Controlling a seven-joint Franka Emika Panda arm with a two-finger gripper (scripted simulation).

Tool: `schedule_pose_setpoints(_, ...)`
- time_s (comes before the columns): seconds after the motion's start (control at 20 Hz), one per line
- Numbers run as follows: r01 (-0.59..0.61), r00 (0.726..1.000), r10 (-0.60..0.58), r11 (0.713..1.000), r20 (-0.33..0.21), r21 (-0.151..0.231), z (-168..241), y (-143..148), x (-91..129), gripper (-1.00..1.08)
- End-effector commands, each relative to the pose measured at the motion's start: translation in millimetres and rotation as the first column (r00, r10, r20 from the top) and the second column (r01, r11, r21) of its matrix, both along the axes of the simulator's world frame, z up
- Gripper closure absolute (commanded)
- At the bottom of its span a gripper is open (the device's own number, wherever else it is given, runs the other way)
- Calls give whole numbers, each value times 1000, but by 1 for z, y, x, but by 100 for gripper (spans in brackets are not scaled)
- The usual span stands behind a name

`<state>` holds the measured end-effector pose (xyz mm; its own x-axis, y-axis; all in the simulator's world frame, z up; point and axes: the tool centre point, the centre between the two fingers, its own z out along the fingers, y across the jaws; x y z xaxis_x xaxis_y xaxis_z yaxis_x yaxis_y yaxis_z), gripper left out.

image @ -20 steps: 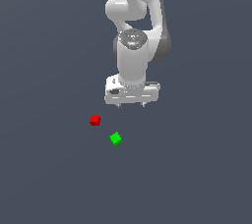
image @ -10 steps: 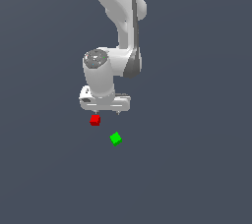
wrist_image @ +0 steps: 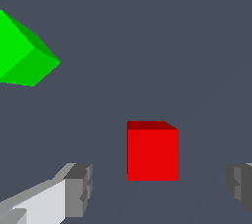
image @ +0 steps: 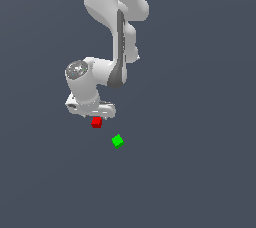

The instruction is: Stack the red cube on top of the green cube.

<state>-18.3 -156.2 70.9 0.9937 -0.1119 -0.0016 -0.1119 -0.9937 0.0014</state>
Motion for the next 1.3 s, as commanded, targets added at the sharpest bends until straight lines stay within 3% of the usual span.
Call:
schedule_pose_setpoints(0.0, 2, 1000, -2, 1000, 2, 0, -2, -3, 1, -92)
schedule_pose_setpoints(1.0, 1, 1000, -1, 1000, 2, 1, -51, -2, 1, -92)
schedule_pose_setpoints(1.05, 1, 1000, -1, 1000, 2, 1, -51, -2, 1, 108)
schedule_pose_setpoints(1.25, 1, 1000, -1, 1000, 2, 1, -51, -2, 1, 108)
